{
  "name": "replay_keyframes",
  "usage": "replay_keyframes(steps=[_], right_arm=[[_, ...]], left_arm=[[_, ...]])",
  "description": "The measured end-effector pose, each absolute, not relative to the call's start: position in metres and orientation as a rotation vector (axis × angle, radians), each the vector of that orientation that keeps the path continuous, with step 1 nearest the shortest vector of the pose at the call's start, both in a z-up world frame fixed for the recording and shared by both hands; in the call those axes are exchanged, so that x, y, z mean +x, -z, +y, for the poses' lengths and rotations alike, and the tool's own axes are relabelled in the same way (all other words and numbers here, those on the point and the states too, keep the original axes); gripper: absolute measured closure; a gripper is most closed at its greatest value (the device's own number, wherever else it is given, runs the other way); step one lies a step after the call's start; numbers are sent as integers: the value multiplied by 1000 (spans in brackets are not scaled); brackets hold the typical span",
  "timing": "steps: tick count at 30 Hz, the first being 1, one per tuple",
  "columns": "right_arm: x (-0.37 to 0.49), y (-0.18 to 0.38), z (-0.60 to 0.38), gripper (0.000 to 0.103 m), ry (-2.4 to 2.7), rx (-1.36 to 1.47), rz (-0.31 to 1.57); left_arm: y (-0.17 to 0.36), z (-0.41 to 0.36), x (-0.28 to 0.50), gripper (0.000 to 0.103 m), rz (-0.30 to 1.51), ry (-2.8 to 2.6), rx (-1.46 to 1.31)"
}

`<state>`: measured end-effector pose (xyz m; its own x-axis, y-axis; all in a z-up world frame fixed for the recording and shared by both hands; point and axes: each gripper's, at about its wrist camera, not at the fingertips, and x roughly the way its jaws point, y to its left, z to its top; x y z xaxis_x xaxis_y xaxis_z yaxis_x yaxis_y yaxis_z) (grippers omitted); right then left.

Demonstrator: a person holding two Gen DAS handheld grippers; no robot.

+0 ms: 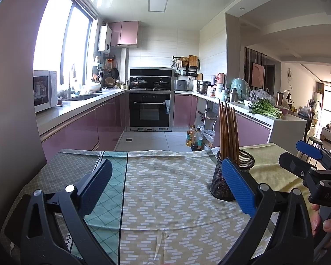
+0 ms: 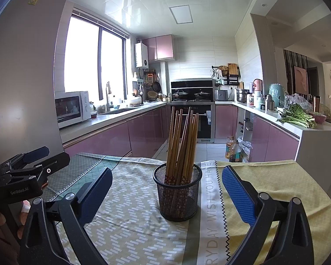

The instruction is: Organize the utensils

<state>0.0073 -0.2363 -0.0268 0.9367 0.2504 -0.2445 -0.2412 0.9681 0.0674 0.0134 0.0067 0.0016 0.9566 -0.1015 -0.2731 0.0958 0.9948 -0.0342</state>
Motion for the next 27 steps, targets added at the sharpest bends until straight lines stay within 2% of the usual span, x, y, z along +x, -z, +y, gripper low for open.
replay_keyframes(steps=[27], right_arm=[[7, 28, -236, 7, -240, 35, 251]], left_arm=[[1, 6, 15, 5, 273, 92, -20]])
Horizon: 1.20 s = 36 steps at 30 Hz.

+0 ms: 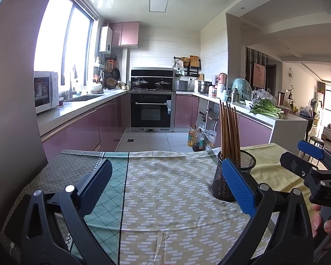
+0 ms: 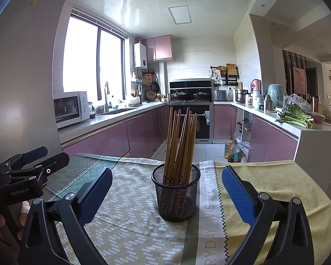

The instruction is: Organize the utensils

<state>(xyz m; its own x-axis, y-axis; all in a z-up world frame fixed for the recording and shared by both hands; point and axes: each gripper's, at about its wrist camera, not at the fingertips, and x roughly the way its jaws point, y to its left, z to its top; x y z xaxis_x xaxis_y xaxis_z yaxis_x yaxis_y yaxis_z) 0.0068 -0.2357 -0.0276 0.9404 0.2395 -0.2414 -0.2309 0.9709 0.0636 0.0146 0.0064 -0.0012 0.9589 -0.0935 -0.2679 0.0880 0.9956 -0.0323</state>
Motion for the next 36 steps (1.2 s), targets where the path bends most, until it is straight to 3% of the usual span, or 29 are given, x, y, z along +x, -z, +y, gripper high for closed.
replay_keyframes(steps=[36], right_arm=[[8, 29, -236, 7, -227, 38, 235]], left_arm=[[2, 5, 16, 5, 254, 72, -12]])
